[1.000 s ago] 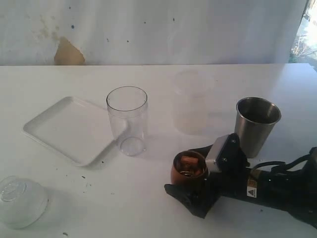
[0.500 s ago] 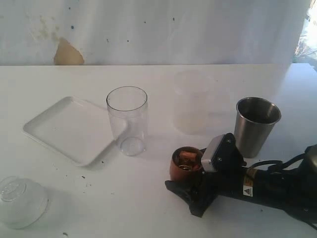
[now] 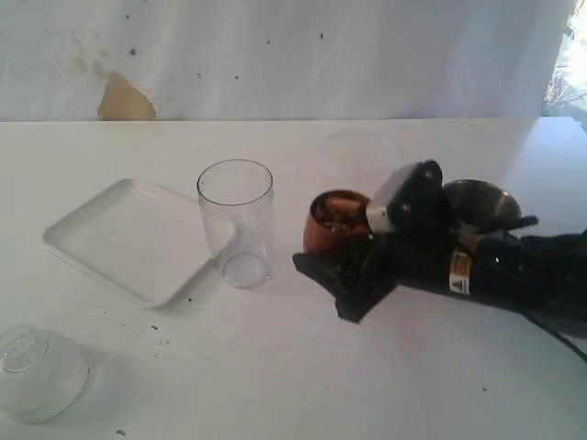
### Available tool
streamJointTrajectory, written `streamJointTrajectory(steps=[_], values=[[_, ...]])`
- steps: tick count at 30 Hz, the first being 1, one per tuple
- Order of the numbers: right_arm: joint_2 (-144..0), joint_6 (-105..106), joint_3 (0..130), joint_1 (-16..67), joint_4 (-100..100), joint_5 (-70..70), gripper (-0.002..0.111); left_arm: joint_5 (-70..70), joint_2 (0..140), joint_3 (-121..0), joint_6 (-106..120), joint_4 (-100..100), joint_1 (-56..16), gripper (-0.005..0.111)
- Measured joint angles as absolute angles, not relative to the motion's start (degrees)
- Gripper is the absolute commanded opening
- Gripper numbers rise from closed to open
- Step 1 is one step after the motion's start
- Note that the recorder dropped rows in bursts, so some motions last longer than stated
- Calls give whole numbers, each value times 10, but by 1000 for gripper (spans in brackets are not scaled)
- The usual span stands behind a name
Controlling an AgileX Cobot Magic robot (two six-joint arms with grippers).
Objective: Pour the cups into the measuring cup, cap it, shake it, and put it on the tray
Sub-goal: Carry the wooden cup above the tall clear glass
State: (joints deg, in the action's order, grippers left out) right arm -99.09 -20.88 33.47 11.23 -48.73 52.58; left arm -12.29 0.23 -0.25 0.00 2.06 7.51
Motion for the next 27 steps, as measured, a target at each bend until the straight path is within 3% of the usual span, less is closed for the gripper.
streamJointTrajectory(steps=[4,10,20,27], values=[[-916,-291,444,162,-495,345,0,-123,2,-2,0,21,75,1],[-924,-350,563,203,-541,192,0,-123,2,-2,0,21,75,1],[-1043,-323,735,220,-544,123,0,-123,2,-2,0,21,75,1],[-1096,-219,781,220,-544,112,0,-123,2,-2,0,21,75,1]])
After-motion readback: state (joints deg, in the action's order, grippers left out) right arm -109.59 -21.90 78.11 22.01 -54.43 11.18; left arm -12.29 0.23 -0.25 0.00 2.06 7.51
